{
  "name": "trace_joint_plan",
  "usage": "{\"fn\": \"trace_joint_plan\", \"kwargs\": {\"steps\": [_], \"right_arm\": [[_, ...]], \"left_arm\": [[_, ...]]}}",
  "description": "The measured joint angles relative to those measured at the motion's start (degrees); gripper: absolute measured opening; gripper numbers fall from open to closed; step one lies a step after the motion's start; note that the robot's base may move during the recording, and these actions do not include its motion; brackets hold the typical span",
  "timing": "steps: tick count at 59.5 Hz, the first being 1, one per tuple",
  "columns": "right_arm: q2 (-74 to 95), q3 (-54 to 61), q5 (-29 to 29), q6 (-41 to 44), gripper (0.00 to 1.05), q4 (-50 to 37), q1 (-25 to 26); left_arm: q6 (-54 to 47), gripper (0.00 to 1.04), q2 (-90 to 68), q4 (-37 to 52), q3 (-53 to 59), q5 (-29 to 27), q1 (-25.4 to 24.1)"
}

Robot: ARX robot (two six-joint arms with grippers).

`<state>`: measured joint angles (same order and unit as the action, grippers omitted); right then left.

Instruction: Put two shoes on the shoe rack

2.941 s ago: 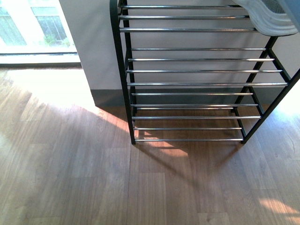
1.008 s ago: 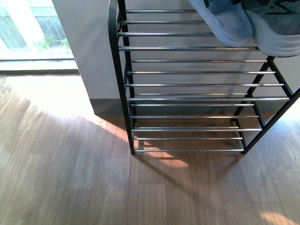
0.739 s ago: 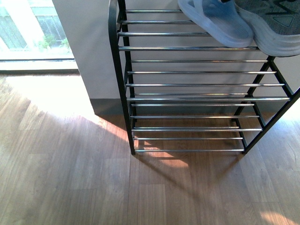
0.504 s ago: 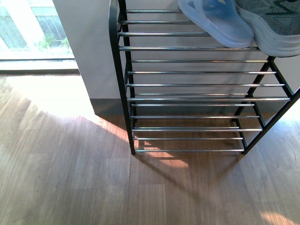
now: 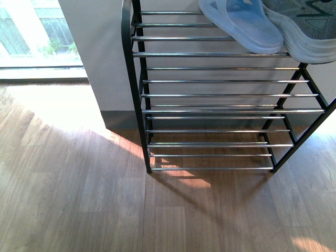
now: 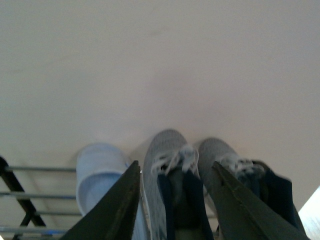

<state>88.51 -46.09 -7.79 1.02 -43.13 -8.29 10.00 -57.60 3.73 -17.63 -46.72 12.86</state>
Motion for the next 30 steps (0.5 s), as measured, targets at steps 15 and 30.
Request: {"fn": "trace_joint_plan", "kwargs": {"steps": [15, 30], "right_arm": [[-8.28, 14.14, 1.73, -0.13, 0.01, -5.31, 2.14], [-18.4, 27.67, 3.98, -0.39, 0.01, -7.85, 4.26]], "left_arm": [[0.0, 0.02, 0.0, 0.0, 0.0, 0.0, 0.0], [0.0, 0.02, 0.0, 0.0, 0.0, 0.0, 0.0]]}}
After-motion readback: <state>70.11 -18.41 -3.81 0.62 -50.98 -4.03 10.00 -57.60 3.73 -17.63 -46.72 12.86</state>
